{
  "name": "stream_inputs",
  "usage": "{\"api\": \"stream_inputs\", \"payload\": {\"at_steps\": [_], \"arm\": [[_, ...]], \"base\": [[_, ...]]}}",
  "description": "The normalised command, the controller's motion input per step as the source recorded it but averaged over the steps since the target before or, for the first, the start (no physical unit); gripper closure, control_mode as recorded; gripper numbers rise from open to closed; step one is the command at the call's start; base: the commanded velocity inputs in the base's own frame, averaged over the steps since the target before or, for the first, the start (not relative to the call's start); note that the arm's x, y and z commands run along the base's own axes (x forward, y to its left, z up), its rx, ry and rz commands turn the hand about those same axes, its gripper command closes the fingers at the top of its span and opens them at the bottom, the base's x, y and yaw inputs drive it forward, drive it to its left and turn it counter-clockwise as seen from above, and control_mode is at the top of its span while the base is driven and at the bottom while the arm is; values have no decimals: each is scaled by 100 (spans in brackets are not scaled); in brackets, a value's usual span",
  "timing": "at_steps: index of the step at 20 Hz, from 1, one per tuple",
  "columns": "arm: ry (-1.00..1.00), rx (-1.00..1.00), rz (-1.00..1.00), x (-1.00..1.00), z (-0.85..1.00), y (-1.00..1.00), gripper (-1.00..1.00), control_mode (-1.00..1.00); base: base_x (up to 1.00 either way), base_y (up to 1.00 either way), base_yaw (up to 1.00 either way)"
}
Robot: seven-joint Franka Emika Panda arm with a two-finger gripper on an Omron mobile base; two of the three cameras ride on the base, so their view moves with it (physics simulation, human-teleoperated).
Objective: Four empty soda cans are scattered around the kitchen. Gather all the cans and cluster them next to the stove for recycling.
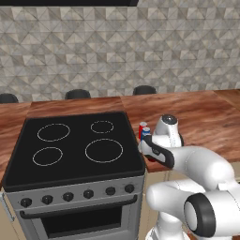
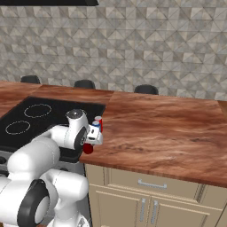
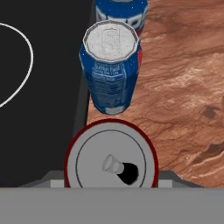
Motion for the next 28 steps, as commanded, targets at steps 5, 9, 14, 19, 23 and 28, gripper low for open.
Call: {"api": "stream_inputs", "payload": {"at_steps": [5, 9, 14, 19, 23, 28], "arm": [[1, 0, 0, 0, -2, 1, -100, -100], [0, 0, 0, 0, 0, 0, -100, -100], [0, 0, 0, 0, 0, 0, -100, -100], [0, 0, 0, 5, 0, 0, -100, -100], [-6, 0, 0, 1, 35, -4, -100, -100], [-15, 0, 0, -6, 64, 0, -100, -100]], "base": [[0, 0, 0], [0, 0, 0], [0, 0, 0], [0, 0, 0], [0, 0, 0], [0, 0, 0]]}}
